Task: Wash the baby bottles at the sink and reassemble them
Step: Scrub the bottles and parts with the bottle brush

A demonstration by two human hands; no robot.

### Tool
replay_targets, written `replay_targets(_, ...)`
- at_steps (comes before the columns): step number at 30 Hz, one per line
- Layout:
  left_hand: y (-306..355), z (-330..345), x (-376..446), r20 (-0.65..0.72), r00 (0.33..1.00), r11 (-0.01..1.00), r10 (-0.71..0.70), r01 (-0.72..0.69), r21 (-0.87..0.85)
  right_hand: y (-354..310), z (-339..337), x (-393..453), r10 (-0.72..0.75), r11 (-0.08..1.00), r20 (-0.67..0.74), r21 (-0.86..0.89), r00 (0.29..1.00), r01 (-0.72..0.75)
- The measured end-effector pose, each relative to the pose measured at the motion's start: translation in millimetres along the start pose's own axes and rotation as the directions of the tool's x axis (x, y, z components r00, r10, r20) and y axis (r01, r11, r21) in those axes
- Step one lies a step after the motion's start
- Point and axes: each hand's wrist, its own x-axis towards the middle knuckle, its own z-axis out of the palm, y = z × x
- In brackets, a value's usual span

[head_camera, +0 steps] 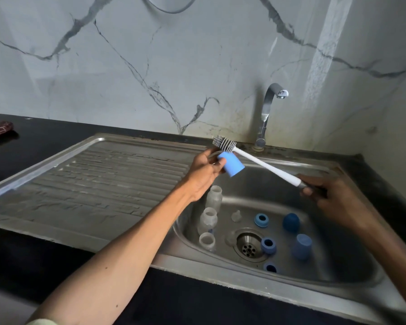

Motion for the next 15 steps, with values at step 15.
replay_targets(15, 12.7, -3.1, 5.1, -0.080, 0.996, 0.986, 0.050, -0.062, -0.157, 24.0, -18.4, -0.1, 0.018, 0.999, 0.092, 0.029, 0.996, -0.021)
